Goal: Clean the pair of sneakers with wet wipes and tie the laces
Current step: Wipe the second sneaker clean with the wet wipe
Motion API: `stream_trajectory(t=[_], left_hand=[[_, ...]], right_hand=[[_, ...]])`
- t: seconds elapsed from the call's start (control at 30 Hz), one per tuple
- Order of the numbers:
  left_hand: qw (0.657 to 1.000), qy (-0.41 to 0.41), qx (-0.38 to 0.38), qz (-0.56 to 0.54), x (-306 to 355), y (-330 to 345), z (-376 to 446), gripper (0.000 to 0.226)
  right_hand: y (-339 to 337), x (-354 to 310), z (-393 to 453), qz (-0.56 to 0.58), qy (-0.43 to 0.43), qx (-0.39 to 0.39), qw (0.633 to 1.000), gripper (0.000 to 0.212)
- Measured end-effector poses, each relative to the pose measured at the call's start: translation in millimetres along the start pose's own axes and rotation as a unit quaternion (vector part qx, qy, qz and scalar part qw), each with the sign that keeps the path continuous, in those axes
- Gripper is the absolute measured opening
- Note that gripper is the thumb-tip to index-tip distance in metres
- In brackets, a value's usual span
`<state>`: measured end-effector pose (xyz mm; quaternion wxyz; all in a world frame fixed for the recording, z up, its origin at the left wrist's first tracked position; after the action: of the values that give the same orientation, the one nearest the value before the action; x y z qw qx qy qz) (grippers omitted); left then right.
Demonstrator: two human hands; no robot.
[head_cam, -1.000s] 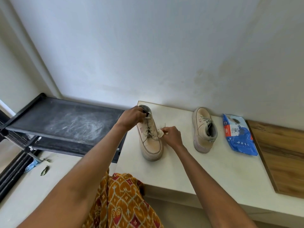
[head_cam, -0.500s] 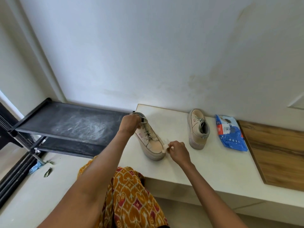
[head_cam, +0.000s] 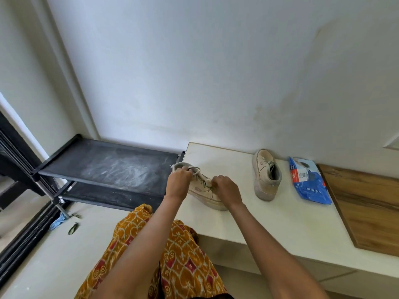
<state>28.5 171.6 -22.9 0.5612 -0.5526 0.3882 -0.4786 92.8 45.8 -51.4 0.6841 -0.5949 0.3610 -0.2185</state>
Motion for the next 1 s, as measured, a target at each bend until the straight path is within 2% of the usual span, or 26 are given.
stream_trajectory(t=[0.1,0.17,0.27,0.37,0.5,0.53,0.67,0.7,0.8,1.0], left_hand=[[1.0,0.005,-0.006,-0.003,1.8,-0.7,1.3,0.024],[1.0,0.006,-0.004,-0.004,1.7,-0.8,0.2,0.024],[1.0,0.007,-0.005,-0.008,1.5,-0.7,-0.8,0.024],[1.0,0.007,-0.006,-0.007,1.8,-0.5,0.2,0.026],[1.0,0.01,-0.005,-0.01,1.4,1.1,0.7,0.029],[1.0,0.01,-0.001,-0.016,1.2,1.8,0.0,0.028],[1.0,0.01,-0.001,-0.015,0.0,3.4,-0.1,0.028],[1.0,0.013,-0.002,-0.014,0.0,4.3,0.3,0.028],[1.0,0.014,-0.008,-0.008,0.1,6.6,0.4,0.031],[0.999,0.017,-0.03,0.041,8.7,5.8,0.8,0.027]], right_hand=[[-0.5,3.8,-22.7,-0.067,-0.093,0.02,0.993,0.007],[-3.4,10.6,-29.4,-0.11,-0.145,0.012,0.983,0.011],[-17.3,22.6,-26.3,-0.146,-0.16,0.008,0.976,0.021],[-28.3,34.3,-16.5,-0.185,-0.107,0.013,0.977,0.025],[-39.5,33.1,0.6,-0.086,0.003,0.071,0.994,0.028],[-34.1,26.3,5.9,-0.058,0.006,0.06,0.996,0.028],[14.7,12.3,12.7,-0.021,0.034,-0.112,0.993,0.039],[20.8,16.1,8.4,-0.02,0.045,-0.133,0.99,0.042],[18.2,33.1,-1.6,-0.047,0.053,-0.118,0.99,0.047],[10.4,55.5,-27.3,-0.087,0.049,-0.096,0.99,0.037]])
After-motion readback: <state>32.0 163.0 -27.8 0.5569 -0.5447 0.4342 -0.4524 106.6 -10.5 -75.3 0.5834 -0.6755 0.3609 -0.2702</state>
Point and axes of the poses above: each hand's wrist, its own z-axis towards the middle knuckle, its own y-axis out of the palm, x = y × z, the point moved 9 cm from there along z, towards the middle knuckle, and after that the axes turned 7 degrees about -x, right-handed, at the moved point
